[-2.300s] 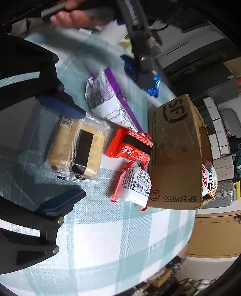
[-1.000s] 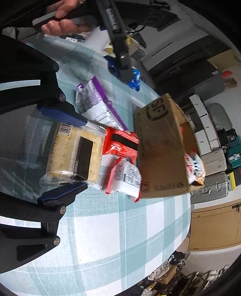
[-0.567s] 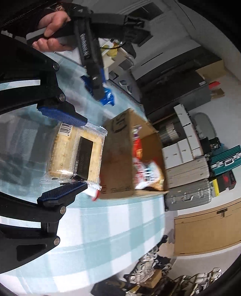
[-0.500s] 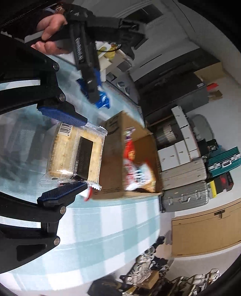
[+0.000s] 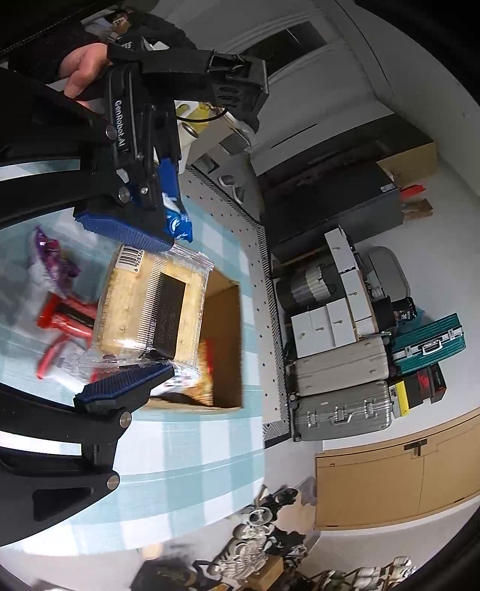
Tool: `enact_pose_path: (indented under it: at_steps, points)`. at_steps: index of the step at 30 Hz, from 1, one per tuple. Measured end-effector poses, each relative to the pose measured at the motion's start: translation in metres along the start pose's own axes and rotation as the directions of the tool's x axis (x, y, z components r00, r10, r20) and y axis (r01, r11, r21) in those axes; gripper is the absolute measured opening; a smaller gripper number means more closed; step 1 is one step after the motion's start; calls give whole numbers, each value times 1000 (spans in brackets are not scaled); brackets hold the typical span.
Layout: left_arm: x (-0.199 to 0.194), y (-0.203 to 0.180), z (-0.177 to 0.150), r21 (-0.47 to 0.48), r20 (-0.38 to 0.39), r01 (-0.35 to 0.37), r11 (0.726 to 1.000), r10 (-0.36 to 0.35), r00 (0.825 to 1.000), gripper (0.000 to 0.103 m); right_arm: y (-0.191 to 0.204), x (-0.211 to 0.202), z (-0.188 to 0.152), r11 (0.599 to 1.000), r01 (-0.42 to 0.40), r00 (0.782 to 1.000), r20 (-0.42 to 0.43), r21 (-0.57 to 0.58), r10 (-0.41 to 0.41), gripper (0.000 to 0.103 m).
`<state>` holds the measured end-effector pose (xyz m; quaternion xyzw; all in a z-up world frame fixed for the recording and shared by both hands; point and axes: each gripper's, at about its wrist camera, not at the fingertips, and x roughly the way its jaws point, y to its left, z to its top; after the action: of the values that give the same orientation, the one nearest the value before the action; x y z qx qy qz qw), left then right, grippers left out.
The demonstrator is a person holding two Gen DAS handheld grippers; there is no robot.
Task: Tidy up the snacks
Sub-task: 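Carry the Oreo packet and cracker packet over the cardboard box with both tools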
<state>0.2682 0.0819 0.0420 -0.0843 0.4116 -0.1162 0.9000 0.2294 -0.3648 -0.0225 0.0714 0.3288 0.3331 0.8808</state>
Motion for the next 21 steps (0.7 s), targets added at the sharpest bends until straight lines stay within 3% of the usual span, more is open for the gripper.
enact_pose_path:
  at_steps: [10,21]
  points:
    - [27,12,58,-17,-15,-4,1000,4,1000,46,-8,39,58,1000,11,1000,-28,-12,-12,62]
    - [85,36,80,-54,-65,0,999,-4,998,46,-20,101,72,999,50,996,-79,-11,-51,63]
